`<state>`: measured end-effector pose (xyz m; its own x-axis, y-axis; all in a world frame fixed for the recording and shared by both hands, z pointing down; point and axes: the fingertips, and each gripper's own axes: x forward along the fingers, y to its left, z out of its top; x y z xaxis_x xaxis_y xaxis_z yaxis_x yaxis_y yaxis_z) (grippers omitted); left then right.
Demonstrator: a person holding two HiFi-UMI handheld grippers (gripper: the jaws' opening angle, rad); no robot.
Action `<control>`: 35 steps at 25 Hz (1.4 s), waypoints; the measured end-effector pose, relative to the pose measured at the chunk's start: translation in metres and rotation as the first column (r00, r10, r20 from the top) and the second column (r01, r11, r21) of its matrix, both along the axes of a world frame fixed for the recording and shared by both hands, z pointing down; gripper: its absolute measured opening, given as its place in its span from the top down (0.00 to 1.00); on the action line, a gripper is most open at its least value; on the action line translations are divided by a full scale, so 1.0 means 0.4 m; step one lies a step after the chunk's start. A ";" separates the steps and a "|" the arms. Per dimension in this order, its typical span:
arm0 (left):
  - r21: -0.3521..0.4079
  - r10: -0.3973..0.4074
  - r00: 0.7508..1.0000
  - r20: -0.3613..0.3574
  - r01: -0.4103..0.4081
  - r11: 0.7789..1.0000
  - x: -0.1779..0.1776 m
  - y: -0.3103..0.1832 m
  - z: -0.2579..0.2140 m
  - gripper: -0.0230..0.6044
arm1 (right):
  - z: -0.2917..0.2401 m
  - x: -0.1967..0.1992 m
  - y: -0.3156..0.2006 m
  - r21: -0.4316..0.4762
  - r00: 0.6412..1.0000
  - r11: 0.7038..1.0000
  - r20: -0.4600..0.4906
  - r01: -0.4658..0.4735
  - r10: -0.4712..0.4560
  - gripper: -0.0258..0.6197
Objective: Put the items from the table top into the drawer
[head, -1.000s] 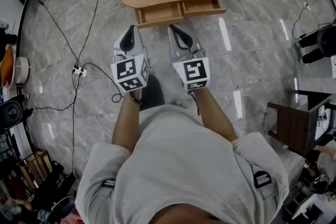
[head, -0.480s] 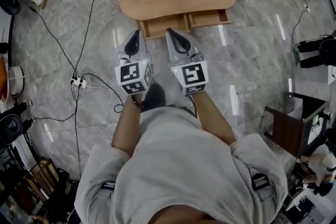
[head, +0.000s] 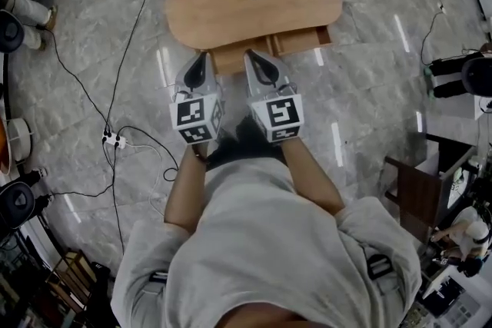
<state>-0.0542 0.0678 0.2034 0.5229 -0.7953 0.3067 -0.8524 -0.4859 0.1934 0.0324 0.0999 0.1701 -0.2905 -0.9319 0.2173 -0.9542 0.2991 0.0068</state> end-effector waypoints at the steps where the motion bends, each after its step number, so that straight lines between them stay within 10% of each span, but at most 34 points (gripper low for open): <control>1: -0.006 0.002 1.000 0.002 -0.002 1.000 0.010 -0.021 0.007 0.93 | 0.010 0.015 -0.021 -0.008 1.000 1.000 0.003 -0.005 0.005 0.95; 20: -0.199 0.033 0.997 0.076 -0.017 0.980 0.207 -0.476 0.367 0.93 | 0.387 0.179 -0.530 -0.225 0.993 0.967 0.050 0.115 -0.107 0.95; 35: -0.394 0.157 0.987 0.033 -0.131 0.910 0.438 -0.611 0.846 0.93 | 0.836 0.379 -0.702 -0.413 0.991 0.901 0.046 0.133 -0.125 0.95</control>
<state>0.1210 -0.1768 0.5419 0.5926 -0.5237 0.6120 -0.7952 -0.5012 0.3412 0.1839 -0.1807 0.5044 -0.4095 -0.7128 0.5694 -0.9059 0.3918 -0.1610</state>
